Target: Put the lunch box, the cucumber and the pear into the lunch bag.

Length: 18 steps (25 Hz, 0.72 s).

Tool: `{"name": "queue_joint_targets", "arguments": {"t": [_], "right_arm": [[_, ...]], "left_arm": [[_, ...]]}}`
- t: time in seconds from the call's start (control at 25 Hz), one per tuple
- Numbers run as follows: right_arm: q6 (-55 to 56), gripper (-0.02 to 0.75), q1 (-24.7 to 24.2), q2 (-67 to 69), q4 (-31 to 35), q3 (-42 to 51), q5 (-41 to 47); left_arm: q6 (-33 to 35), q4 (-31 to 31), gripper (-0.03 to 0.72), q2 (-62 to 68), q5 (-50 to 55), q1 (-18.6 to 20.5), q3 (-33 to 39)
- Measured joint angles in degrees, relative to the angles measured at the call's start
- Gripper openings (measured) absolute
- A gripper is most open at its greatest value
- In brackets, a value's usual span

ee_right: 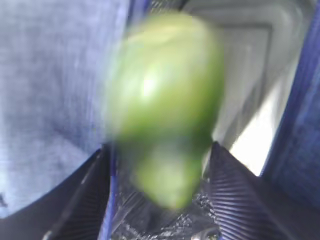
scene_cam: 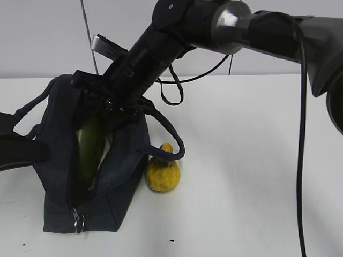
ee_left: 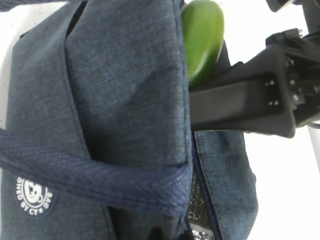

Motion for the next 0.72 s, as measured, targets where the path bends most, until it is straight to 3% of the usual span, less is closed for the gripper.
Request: {"name": "queue_joint_targets", "arguments": {"t": [0.32,0.72], "right_arm": [[0.0,0.491,-0.2,0.0,-1.0,-4.6,3.8],[-1.5,0.489,-0.5,-0.5,-10.0,-15.3,4.5]], "left_arm": [[0.0,0.0,-0.014,0.0,0.2,0.0,0.0],[0.0,0.1,-0.014,0.0,0.6,0.0,0.0]]}}
